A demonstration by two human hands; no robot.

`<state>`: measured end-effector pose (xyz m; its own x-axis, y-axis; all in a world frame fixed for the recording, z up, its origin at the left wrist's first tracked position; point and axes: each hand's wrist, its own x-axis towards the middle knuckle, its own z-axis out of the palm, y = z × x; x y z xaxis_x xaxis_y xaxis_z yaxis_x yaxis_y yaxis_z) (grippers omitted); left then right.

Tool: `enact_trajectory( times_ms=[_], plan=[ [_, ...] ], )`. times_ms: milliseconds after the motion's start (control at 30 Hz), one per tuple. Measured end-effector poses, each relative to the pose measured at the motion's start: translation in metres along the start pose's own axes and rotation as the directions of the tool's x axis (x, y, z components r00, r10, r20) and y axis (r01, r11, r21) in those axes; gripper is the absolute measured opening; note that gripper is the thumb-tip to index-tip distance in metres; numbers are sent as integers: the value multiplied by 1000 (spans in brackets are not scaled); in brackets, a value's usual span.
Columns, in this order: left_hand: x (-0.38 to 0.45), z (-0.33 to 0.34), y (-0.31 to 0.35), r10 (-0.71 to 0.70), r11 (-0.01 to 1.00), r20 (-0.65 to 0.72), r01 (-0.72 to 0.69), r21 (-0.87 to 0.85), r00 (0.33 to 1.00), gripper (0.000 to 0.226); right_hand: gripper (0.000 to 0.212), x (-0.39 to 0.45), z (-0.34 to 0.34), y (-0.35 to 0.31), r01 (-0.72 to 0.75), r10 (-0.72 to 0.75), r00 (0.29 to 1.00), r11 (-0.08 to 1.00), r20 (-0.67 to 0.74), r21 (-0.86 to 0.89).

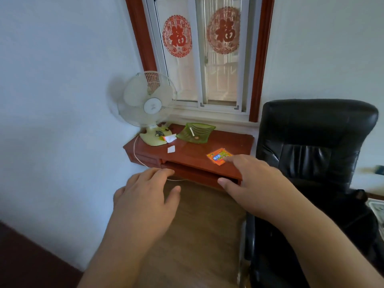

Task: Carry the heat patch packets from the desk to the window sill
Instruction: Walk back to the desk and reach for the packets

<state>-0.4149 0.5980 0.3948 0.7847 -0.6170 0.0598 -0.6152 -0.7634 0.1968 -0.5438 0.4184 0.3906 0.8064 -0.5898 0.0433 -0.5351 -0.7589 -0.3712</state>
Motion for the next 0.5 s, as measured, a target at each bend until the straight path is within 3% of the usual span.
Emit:
enact_trajectory(
  times_ms=[300, 500],
  plan=[
    [80, 46, -10, -105, 992, 70, 109, -62, 992, 49, 63, 99, 33, 22, 23, -22, 997, 1000, 74, -7],
    [158, 74, -33, -60, 992, 116, 73, -104, 991, 48, 64, 166, 65, 24, -31, 35, 998, 998, 60, -52]
  ],
)
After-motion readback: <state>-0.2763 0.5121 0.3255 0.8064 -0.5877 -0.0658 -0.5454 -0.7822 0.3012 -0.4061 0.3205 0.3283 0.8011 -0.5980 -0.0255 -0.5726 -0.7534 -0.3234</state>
